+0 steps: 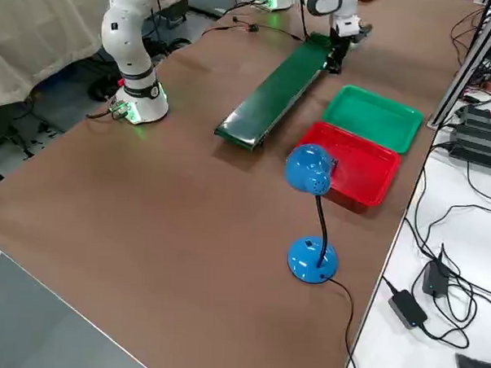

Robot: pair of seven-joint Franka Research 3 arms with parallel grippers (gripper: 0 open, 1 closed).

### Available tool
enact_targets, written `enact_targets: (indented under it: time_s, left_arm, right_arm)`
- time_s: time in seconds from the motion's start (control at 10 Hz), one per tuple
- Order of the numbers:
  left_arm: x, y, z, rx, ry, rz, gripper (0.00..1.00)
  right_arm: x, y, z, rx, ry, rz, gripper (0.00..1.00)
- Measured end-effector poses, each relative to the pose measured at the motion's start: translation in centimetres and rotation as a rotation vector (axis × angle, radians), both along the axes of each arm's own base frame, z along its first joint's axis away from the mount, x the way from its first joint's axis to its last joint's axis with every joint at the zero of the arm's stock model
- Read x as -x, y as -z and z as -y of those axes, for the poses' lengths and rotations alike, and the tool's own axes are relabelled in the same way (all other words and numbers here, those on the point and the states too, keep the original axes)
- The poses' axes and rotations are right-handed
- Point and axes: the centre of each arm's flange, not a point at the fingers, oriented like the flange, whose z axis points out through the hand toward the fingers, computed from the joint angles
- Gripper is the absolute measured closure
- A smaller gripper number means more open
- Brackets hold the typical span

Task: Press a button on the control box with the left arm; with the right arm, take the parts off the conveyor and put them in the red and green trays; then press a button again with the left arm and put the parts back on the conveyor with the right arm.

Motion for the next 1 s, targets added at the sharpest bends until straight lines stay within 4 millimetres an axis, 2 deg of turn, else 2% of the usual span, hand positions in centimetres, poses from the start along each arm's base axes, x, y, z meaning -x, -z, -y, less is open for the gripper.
enact_targets:
  time_s: [0.1, 0.2, 0.3, 0.7, 1.0]
  left_arm:
    - [0.0, 0.0, 0.0, 0.0, 0.0, 0.0, 0.0]
    - [0.0, 0.0, 0.0, 0.0, 0.0, 0.0, 0.0]
    - [0.0, 0.0, 0.0, 0.0, 0.0, 0.0, 0.0]
    - [0.0, 0.0, 0.0, 0.0, 0.0, 0.0, 0.0]
    - [0.0, 0.0, 0.0, 0.0, 0.0, 0.0, 0.0]
  right_arm:
    - [-2.6, -0.1, 3.0, -0.007, 0.015, 0.02, 0.59]
    - [-4.8, 0.0, 5.1, -0.026, 0.034, 0.06, 0.59]
    - [-6.1, 0.6, 5.9, -0.052, 0.049, 0.108, 0.59]
    - [-7.5, 5.1, 6.1, -0.07, 0.039, 0.19, 0.59]
    - [-8.8, 5.5, 8.6, -0.047, 0.012, 0.197, 0.59]
